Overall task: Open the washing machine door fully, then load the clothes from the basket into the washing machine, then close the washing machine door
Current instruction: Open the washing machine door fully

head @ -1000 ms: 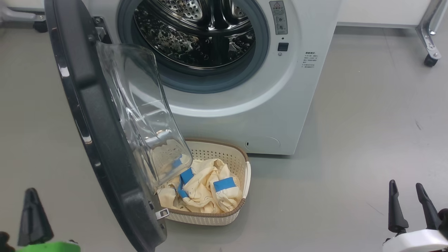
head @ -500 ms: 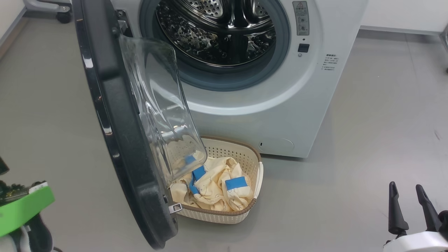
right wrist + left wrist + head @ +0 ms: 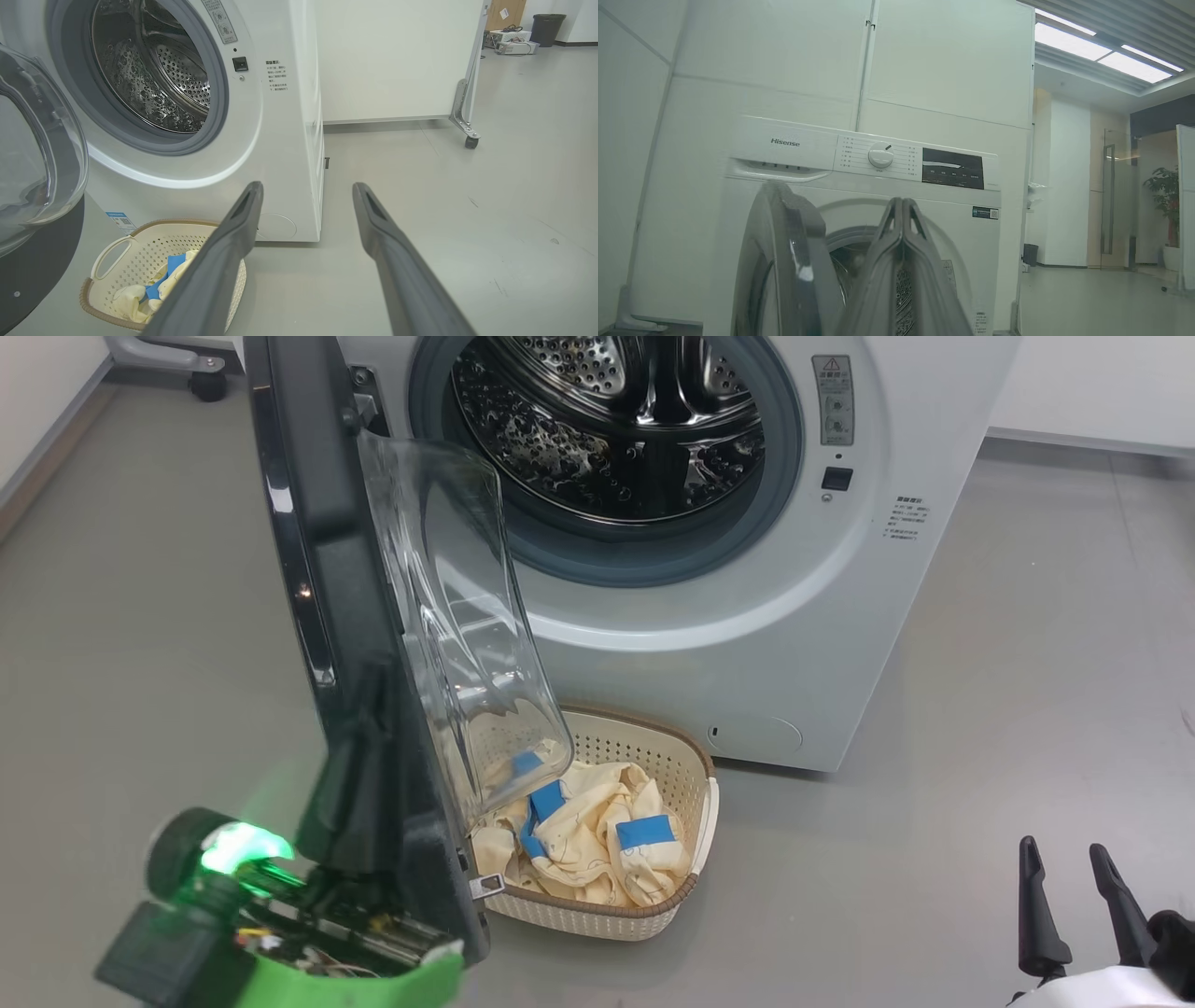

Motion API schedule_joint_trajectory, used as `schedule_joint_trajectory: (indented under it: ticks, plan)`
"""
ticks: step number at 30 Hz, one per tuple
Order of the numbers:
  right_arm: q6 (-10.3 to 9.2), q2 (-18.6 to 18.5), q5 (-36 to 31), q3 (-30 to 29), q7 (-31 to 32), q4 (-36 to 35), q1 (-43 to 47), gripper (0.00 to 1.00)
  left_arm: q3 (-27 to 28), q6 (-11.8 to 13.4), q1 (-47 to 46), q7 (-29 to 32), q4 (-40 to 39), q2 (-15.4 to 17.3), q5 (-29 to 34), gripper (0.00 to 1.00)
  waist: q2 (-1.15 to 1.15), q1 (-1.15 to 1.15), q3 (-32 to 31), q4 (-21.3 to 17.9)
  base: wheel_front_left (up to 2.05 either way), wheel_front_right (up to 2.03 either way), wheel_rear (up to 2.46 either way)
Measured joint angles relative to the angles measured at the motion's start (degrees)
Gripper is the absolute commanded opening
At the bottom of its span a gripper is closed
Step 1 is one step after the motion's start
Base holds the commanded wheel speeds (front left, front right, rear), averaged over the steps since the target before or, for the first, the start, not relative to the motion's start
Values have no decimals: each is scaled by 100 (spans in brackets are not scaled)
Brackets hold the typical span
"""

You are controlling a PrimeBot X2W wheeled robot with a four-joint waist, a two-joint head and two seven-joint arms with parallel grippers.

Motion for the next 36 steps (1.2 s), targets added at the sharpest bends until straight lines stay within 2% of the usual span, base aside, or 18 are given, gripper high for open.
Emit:
schedule_joint_trajectory:
  ticks: [6, 13, 24, 36]
  plan:
    - [0, 4, 0, 75, 0, -1, 4, 100, -710, 0, 380, 500, 319, 41, -110, 0, 0, 0, -10, 14, 0, 0, 0]
    - [0, 4, 0, 91, 0, -2, 7, 100, -1050, 0, 583, 868, 478, 160, -172, 0, 0, 0, 16, 37, 0, 0, 0]
    - [0, 2, 1, 14, -1, -13, 16, 100, -1059, 8, 883, 1327, 749, 197, -171, 0, 0, 0, 54, 101, 0, 0, 0]
    - [0, 3, 19, -22, 0, -20, 20, 100, -859, 423, 943, 1592, 978, 188, -144, 0, 0, 0, 99, 346, 0, 0, 0]
